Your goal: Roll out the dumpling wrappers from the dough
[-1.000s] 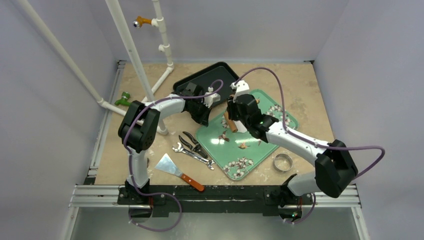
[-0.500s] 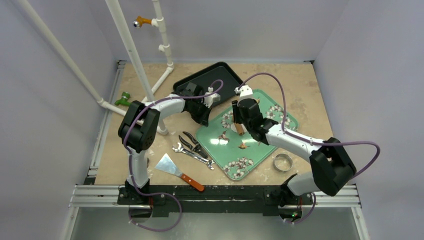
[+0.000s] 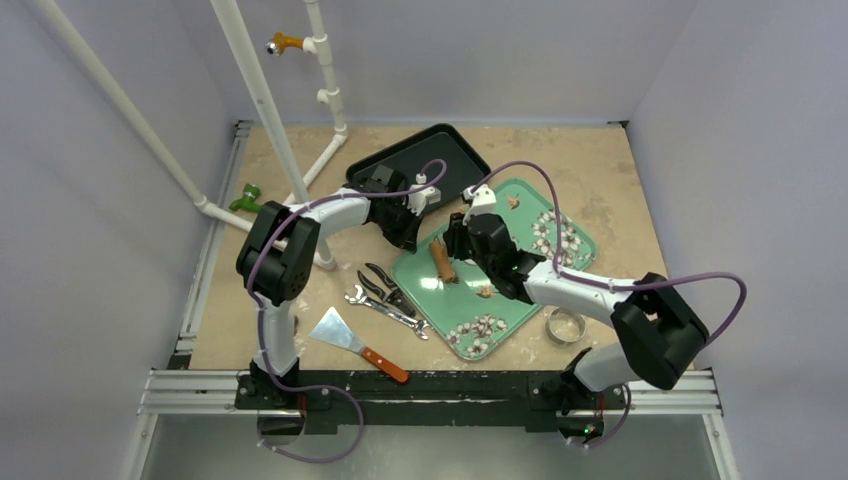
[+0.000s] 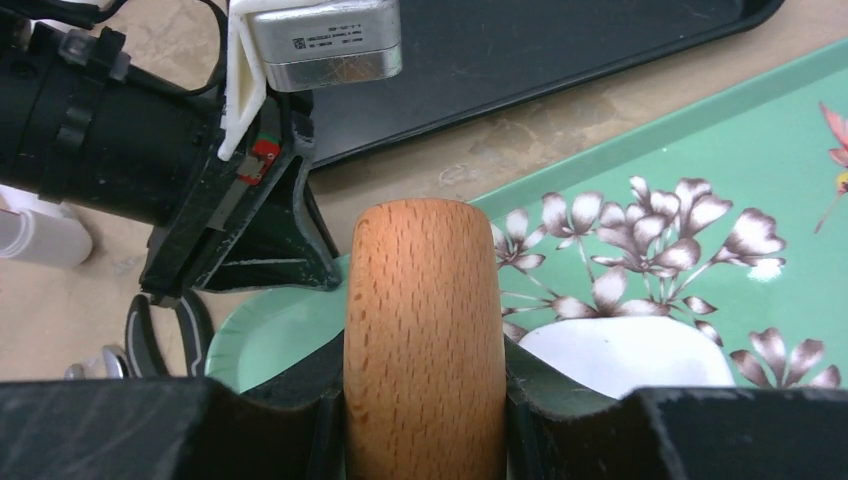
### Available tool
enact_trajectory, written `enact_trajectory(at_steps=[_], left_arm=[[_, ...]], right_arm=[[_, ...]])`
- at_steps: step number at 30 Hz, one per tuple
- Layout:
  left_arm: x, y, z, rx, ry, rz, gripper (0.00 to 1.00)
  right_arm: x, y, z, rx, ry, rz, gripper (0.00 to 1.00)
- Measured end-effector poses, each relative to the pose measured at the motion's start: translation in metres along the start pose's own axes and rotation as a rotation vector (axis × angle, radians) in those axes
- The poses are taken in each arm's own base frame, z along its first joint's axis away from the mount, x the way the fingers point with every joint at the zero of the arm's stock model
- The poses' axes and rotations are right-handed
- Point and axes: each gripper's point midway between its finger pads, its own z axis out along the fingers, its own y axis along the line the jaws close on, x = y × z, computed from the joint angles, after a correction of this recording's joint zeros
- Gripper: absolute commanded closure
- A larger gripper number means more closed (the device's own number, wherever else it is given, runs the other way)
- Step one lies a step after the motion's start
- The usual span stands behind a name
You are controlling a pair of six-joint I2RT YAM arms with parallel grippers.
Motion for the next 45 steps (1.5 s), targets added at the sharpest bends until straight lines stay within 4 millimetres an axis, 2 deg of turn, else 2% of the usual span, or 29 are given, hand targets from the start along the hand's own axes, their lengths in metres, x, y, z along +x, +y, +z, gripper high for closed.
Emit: enact_trajectory(at_steps=[6, 9, 15, 18, 21, 25, 33, 35, 40, 45], left_arm=[[0.000, 0.000, 0.000, 0.000, 0.000, 0.000, 1.00], [0.000, 0.000, 0.000, 0.000, 0.000, 0.000, 1.00], [0.000, 0.000, 0.000, 0.000, 0.000, 0.000, 1.00], [0.000, 0.000, 0.000, 0.000, 0.000, 0.000, 1.00], [0.000, 0.000, 0.000, 0.000, 0.000, 0.000, 1.00], [0.000, 0.000, 0.000, 0.000, 0.000, 0.000, 1.00], [0.000, 0.000, 0.000, 0.000, 0.000, 0.000, 1.00], [0.000, 0.000, 0.000, 0.000, 0.000, 0.000, 1.00], [0.000, 0.000, 0.000, 0.000, 0.000, -0.001, 1.00], [0.000, 0.000, 0.000, 0.000, 0.000, -0.001, 1.00]], right_arm=[[-0.001, 0.006, -0.003, -0.022, 0.042, 0.004, 1.00], [-0.005, 0.000, -0.009, -0.030, 0.075, -0.011, 1.00], [-0.055, -0.051, -0.010, 0.054, 0.016, 0.016, 1.00], [-0.064, -0.074, -0.012, 0.104, -0.003, 0.011, 1.00], [-0.058, -0.085, -0.010, 0.130, 0.014, -0.017, 1.00], [-0.033, -0.102, -0.004, 0.187, 0.066, -0.065, 1.00], [-0.043, -0.126, -0.003, 0.278, -0.005, -0.091, 1.00], [-0.045, -0.139, -0.006, 0.313, -0.022, -0.091, 1.00], [-0.036, -0.185, -0.018, 0.462, -0.004, -0.109, 1.00], [-0.036, -0.192, -0.024, 0.490, 0.011, -0.117, 1.00]])
